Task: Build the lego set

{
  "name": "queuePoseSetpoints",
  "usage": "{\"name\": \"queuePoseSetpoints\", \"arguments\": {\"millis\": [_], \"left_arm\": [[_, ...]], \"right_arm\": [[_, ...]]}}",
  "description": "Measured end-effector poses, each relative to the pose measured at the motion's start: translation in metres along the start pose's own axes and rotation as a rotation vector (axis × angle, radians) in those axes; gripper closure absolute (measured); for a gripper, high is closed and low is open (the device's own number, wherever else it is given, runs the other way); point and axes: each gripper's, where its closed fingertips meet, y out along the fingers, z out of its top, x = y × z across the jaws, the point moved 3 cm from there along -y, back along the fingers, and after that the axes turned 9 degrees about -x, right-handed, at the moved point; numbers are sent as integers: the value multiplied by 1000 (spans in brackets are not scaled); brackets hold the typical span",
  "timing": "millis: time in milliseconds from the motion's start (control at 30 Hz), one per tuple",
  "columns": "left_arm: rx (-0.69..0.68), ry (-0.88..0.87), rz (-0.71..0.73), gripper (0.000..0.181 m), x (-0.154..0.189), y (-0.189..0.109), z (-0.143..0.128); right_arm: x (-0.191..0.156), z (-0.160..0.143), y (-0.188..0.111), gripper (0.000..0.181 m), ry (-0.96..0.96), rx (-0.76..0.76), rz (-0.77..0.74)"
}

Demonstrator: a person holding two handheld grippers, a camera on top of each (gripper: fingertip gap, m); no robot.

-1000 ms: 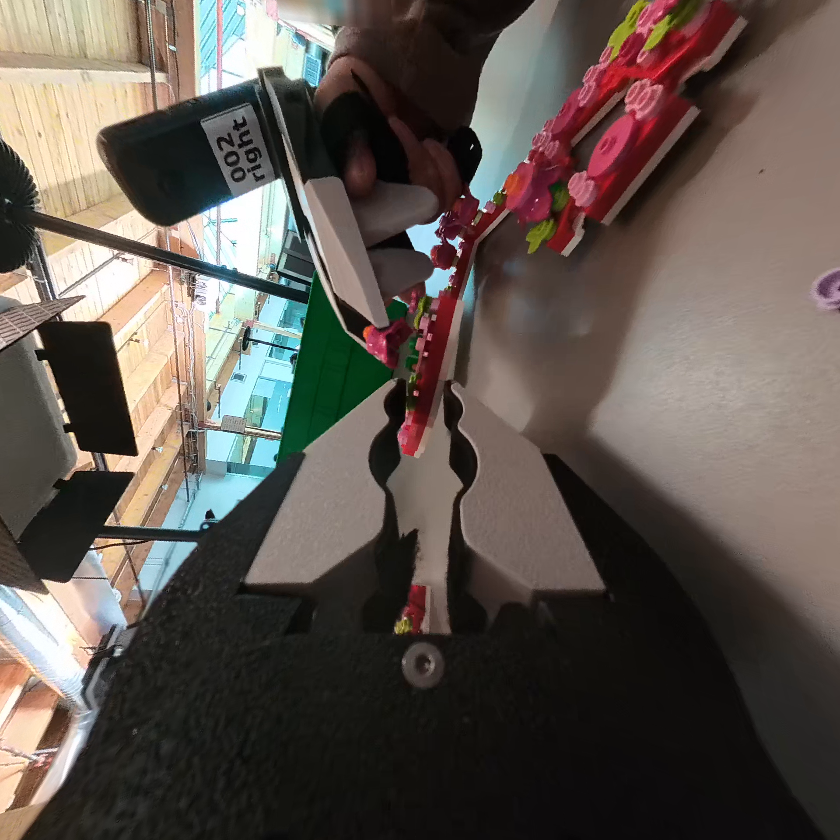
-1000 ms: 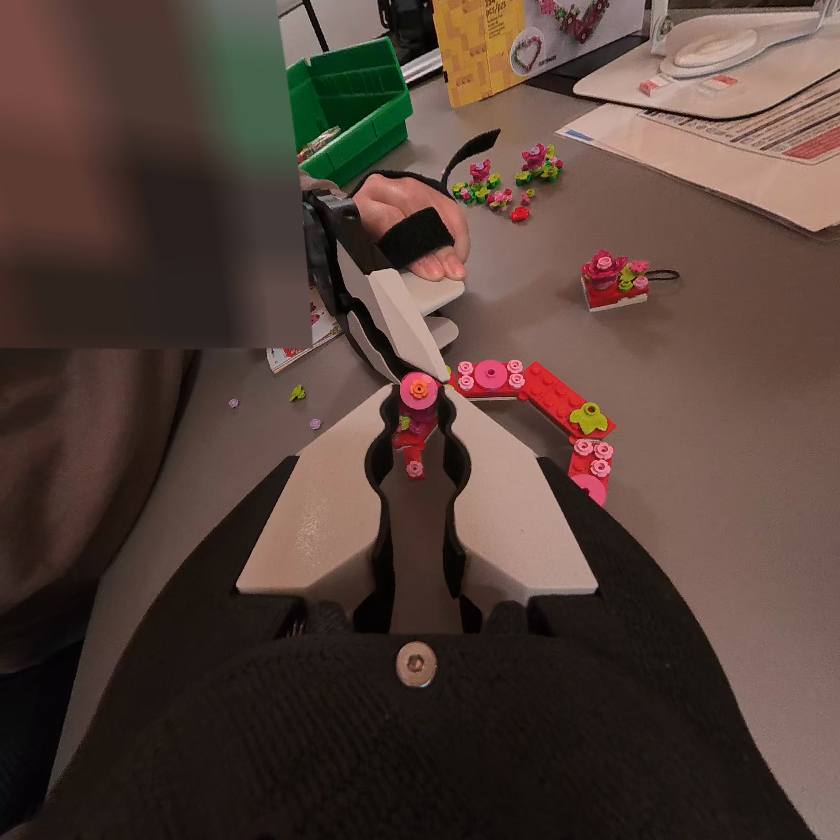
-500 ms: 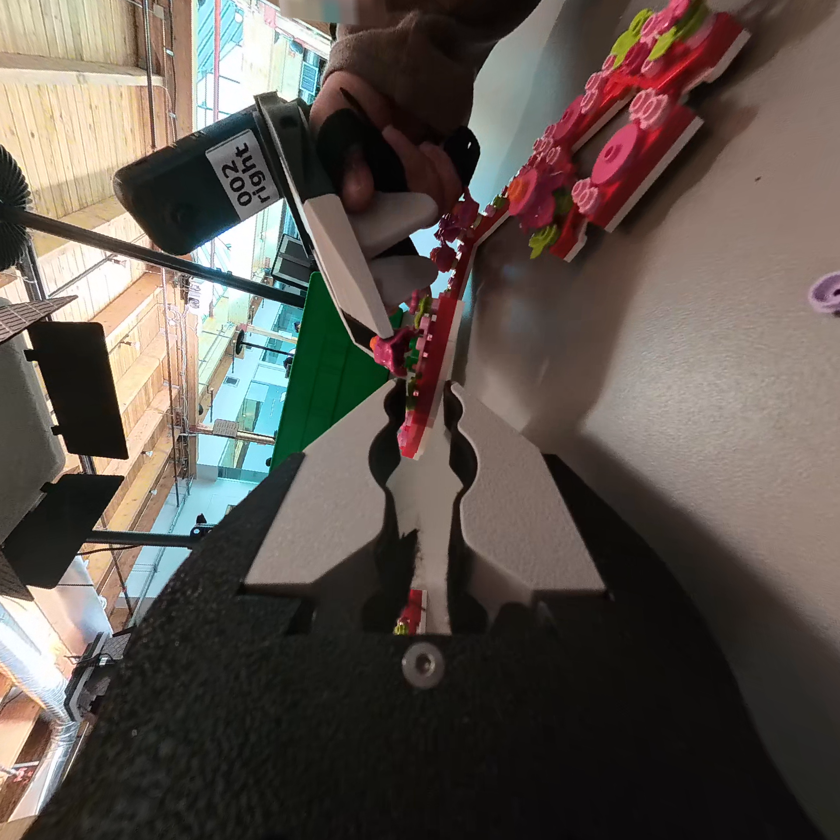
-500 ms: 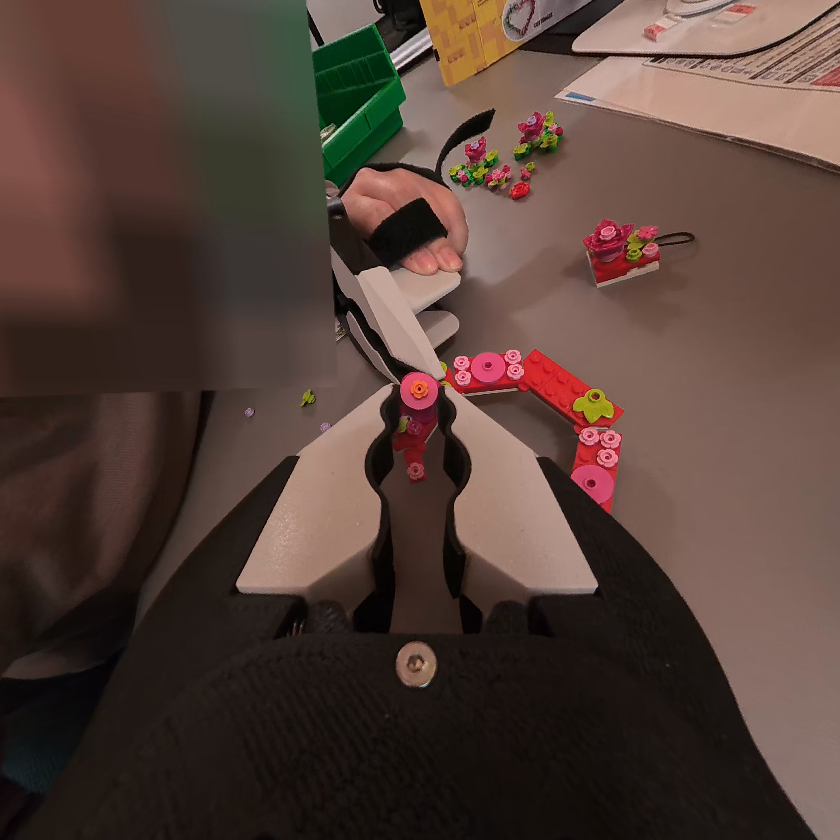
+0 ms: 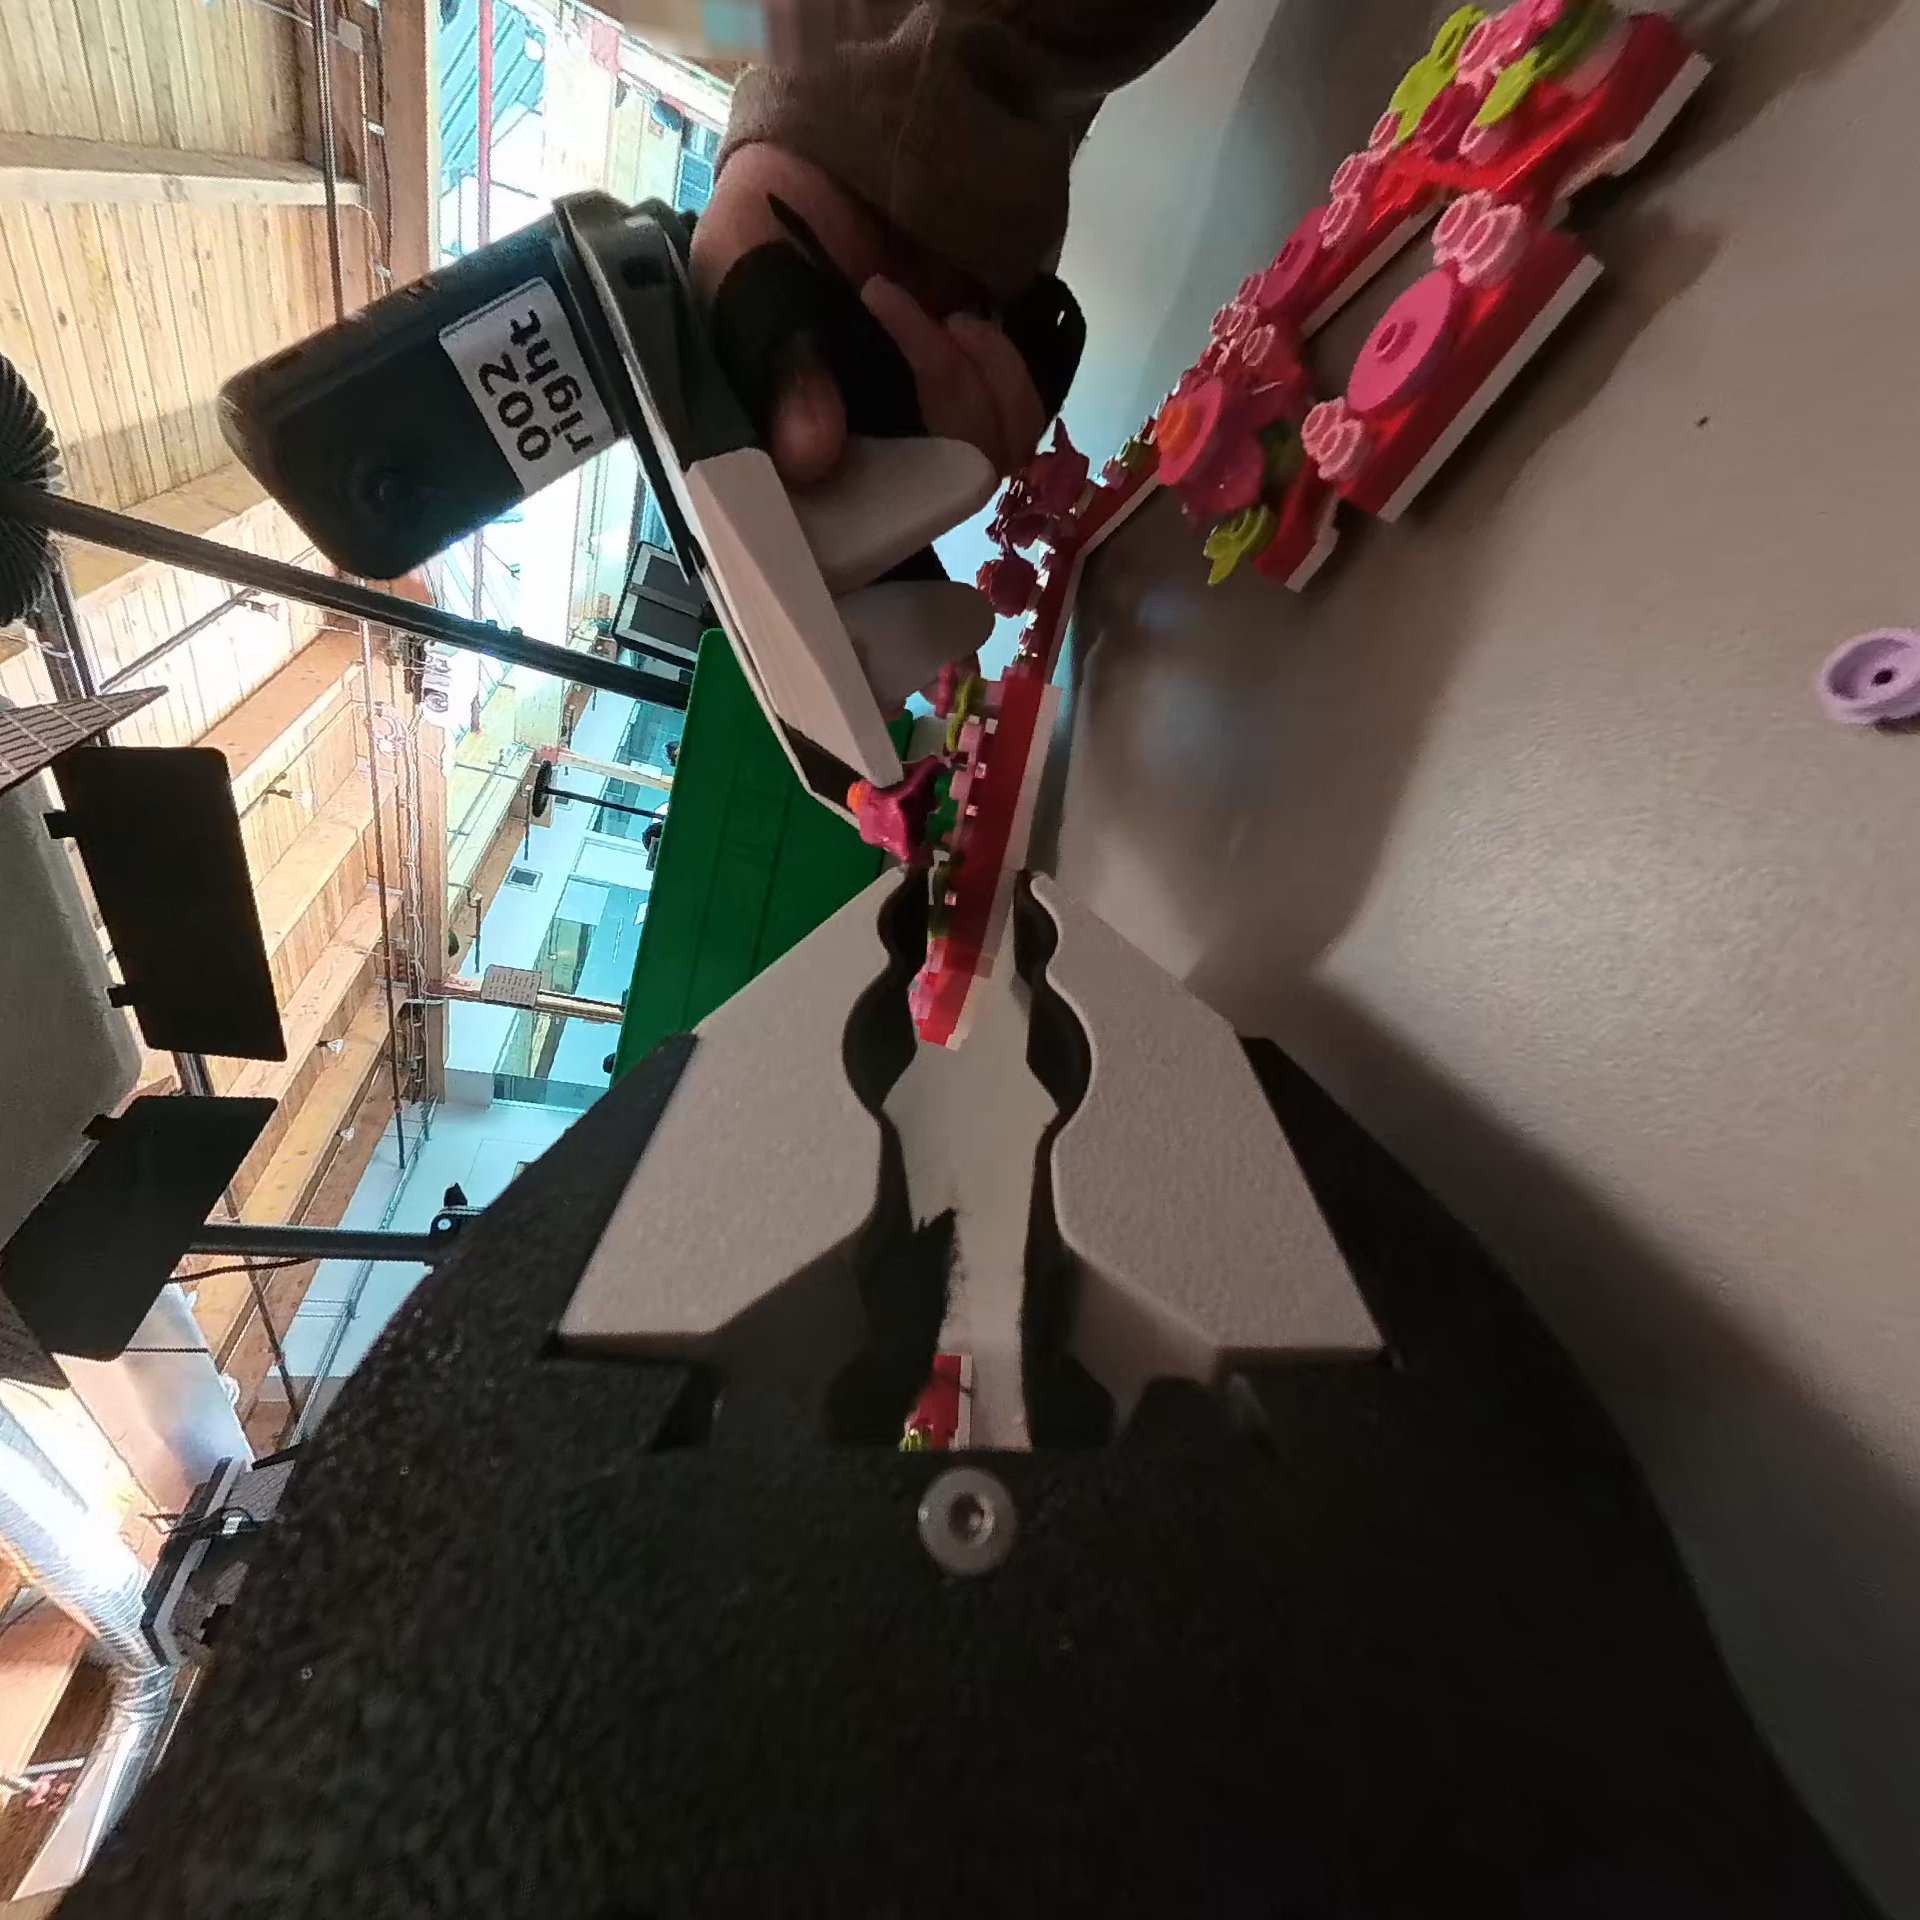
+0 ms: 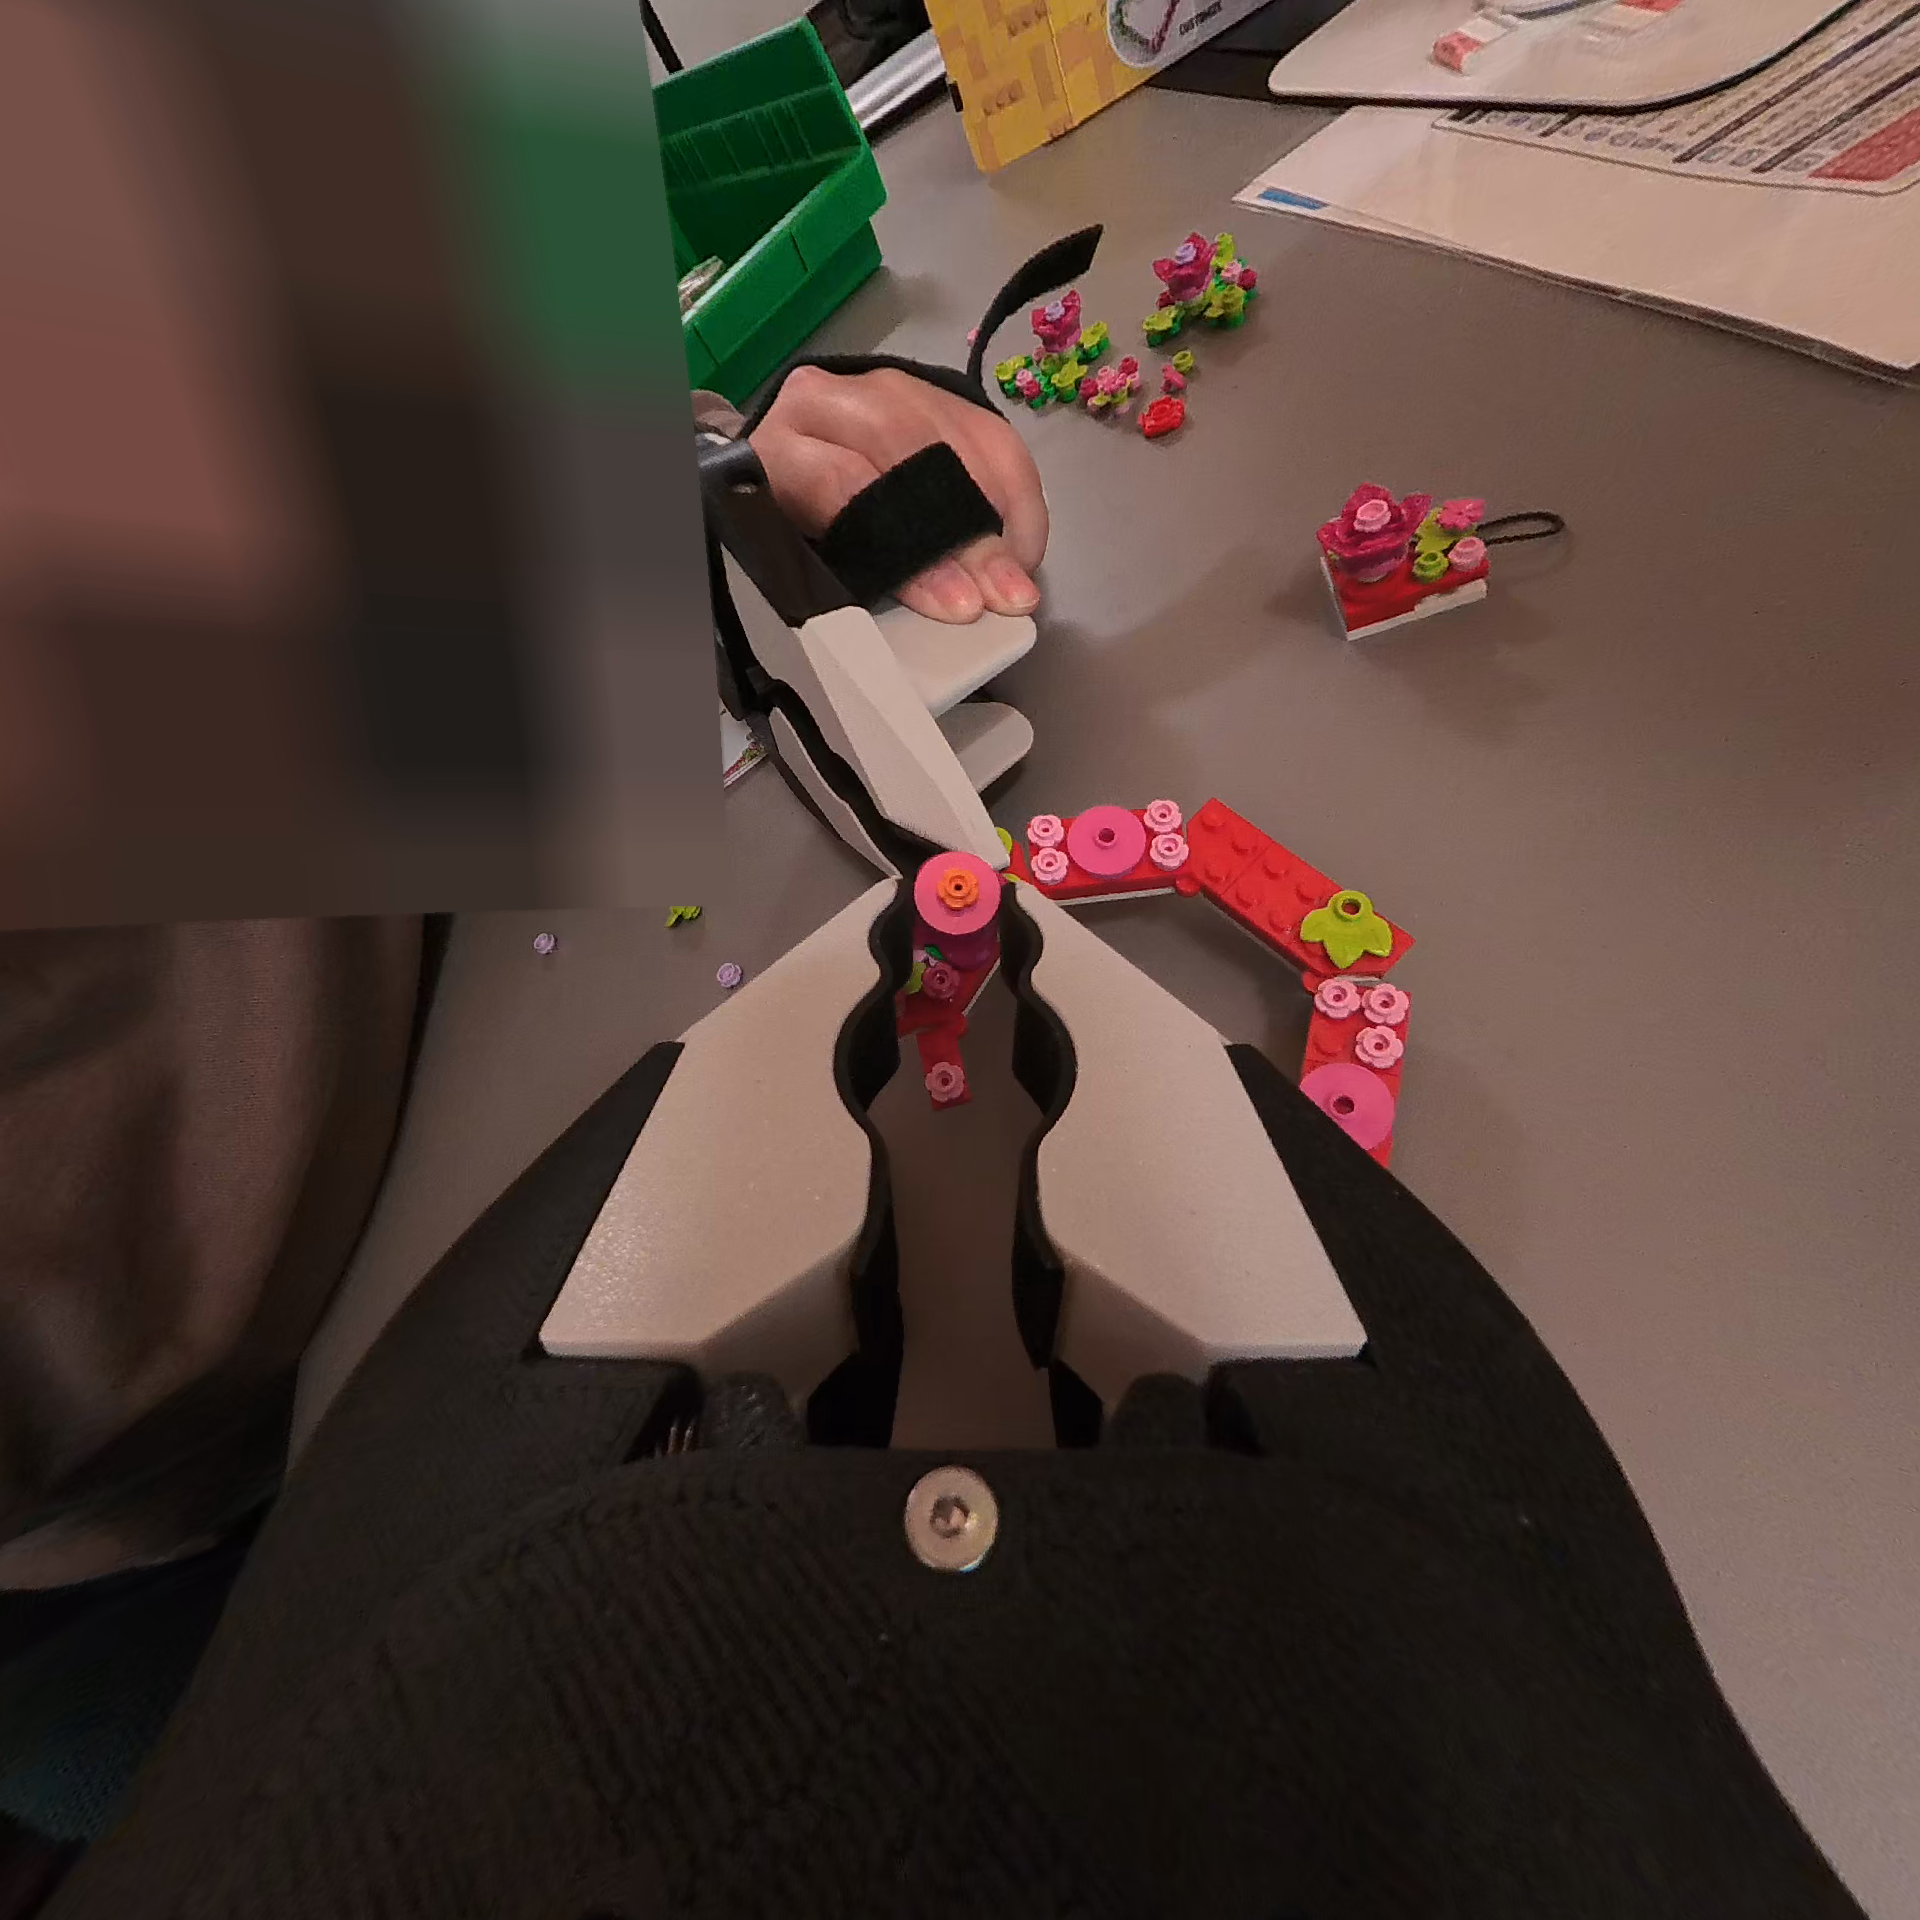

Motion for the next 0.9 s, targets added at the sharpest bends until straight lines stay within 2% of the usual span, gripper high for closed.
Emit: {"name": "queuePoseSetpoints", "arguments": {"millis": [600, 900], "left_arm": [[-1, 14, -9, 168, 2, 1, 0], [-21, 27, -25, 168, 6, 2, -2]], "right_arm": [[-2, -3, 2, 167, -24, -25, -80], [-5, -4, 5, 167, 37, -61, -245]]}}
